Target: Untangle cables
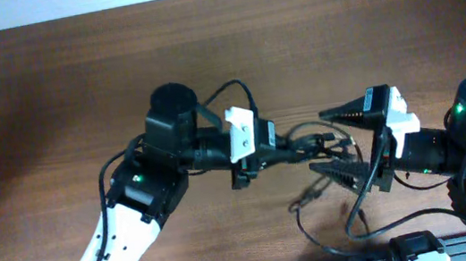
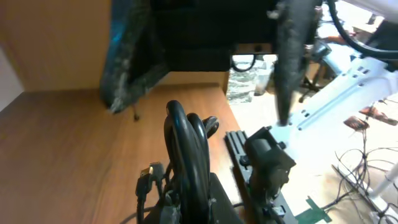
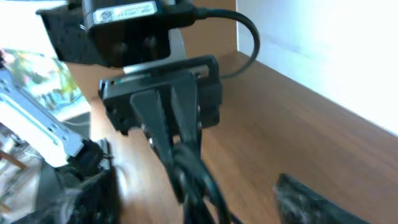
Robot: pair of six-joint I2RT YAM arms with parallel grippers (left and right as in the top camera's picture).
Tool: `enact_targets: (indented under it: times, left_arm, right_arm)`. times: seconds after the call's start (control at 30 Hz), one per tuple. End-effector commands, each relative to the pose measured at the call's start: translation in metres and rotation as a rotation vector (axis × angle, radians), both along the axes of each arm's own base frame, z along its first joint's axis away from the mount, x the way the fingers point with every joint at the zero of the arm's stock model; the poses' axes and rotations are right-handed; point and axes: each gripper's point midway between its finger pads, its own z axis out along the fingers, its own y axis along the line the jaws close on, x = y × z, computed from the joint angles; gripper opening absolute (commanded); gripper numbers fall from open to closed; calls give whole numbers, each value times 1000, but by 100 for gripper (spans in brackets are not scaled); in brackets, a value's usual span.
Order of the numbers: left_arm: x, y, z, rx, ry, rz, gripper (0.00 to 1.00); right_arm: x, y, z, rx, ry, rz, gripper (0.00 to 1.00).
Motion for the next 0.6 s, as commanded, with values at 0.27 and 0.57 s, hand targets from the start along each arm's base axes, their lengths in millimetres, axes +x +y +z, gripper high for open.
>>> enact_targets:
  times: [0.27, 0.57]
  left_arm:
    - [-10, -3, 34, -125, -202, -70, 14]
    - [96, 41, 25, -81, 559, 534, 99]
  right_arm:
    - [-8, 2, 8, 11, -23, 32, 4]
    - [56, -34, 28, 165, 175, -420, 4]
